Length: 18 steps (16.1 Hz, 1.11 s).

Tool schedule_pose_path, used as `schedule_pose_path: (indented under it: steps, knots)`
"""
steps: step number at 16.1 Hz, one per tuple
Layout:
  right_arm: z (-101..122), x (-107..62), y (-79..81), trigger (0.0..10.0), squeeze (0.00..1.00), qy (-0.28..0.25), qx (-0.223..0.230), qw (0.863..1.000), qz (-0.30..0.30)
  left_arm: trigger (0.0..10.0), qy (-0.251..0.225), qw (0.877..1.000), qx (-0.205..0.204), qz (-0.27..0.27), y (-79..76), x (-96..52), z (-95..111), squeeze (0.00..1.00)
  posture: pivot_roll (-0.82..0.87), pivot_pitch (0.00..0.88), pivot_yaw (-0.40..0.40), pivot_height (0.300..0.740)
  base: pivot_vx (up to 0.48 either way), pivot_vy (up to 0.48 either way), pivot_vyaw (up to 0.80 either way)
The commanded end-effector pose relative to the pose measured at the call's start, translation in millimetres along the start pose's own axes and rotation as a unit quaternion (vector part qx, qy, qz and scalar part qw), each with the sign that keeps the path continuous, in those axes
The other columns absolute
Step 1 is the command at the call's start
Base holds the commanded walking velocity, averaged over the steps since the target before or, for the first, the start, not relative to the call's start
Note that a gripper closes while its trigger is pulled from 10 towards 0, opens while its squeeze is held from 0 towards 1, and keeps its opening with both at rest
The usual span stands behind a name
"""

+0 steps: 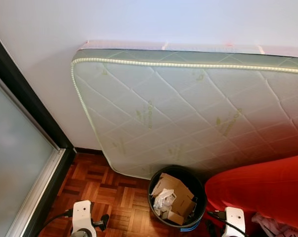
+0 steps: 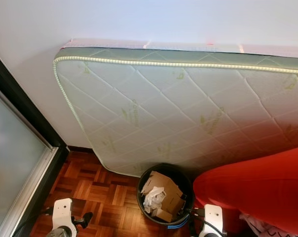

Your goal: Clean up the room

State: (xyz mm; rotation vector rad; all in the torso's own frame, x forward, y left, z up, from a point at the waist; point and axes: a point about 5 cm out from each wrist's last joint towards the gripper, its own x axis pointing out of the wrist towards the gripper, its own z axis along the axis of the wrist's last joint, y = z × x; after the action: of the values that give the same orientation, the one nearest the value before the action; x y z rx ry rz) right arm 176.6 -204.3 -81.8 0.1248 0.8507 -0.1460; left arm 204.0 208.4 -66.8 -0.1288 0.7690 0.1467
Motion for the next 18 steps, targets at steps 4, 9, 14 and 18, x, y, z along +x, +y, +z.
schedule_pose_path:
  steps: [4,9,14,18]
  knots:
    - [-6.4,-1.5,-0.2,10.0,0.0,0.012,0.002,1.0,0.001,10.0,0.015,1.0,0.007,0.001,-1.7,-0.9,-6.1,0.0,0.03,0.121,0.016,0.735,-0.121,0.0,0.0]
    - [-6.3,-1.6,-0.9,10.0,0.0,0.011,0.004,1.0,0.0,10.0,0.016,1.0,0.005,0.005,3.8,-1.0,-4.5,0.0,0.03,0.131,0.013,0.735,-0.283,0.0,0.0]
    - [-6.5,-1.6,-1.0,10.0,0.0,0.012,0.002,1.0,0.0,10.0,0.017,1.0,0.001,0.019,28.1,-5.2,-3.5,0.0,0.03,0.141,0.01,0.735,-0.292,0.0,0.0]
    - [-6.2,-1.5,-0.8,10.0,0.0,0.012,0.001,1.0,0.001,10.0,0.022,1.0,0.003,0.01,9.8,-3.0,-8.5,0.0,0.03,0.146,0.01,0.735,-0.286,0.0,0.0]
